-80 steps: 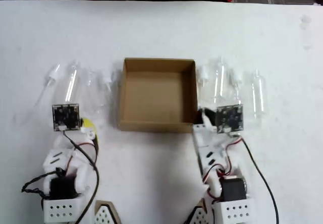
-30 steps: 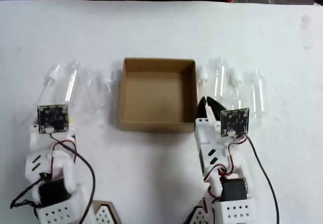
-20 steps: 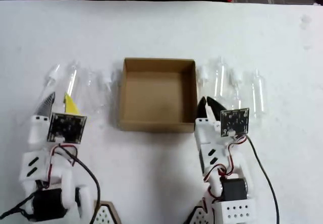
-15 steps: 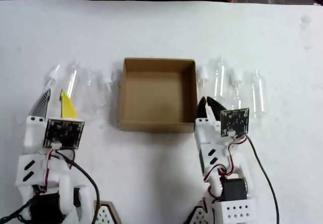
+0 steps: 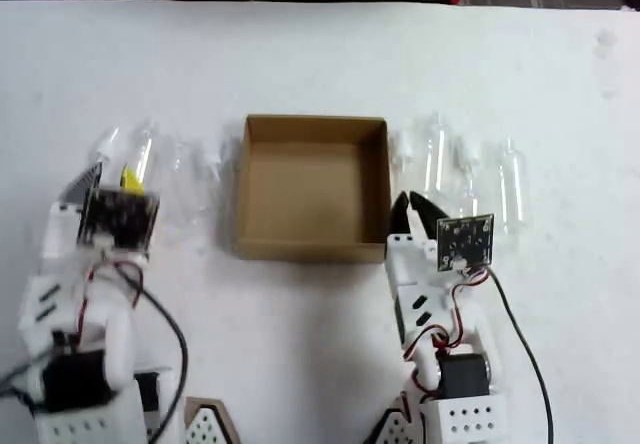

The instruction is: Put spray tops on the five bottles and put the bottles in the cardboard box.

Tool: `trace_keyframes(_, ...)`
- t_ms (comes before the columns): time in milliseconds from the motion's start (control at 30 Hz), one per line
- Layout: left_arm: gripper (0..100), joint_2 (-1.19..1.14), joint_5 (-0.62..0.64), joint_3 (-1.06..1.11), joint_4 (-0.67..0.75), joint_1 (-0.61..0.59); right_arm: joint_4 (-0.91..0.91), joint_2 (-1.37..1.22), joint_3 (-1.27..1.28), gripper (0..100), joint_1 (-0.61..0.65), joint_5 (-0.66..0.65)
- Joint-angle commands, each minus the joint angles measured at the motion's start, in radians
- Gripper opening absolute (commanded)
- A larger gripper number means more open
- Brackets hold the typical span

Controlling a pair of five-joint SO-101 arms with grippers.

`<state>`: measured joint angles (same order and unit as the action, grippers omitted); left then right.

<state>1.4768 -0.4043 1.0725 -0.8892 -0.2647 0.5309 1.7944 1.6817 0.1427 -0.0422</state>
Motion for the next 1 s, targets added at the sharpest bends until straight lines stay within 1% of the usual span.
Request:
trace_keyframes(0, 10, -0.306, -0.006, -0.184, -0.018, 0.035, -0.01, 0.004, 0.009, 2.2, -0.012, -0.008)
trace_keyframes(133, 10, -0.549, 0.002, -0.35, -0.118, 0.073, -0.01, 0.004, 0.009, 2.2, -0.012, -0.008)
trace_keyframes(267, 10, -0.768, 0.094, -0.537, -0.239, 0.087, -0.01, 0.004, 0.009, 2.2, -0.012, -0.008)
trace_keyframes(367, 10, -0.918, 0.124, -0.678, -0.305, 0.087, -0.01, 0.004, 0.009, 2.2, -0.013, -0.008)
trace_keyframes(967, 10, -1.653, 0.129, -1.499, -0.529, 0.087, -0.01, 0.004, 0.009, 2.2, -0.013, -0.008)
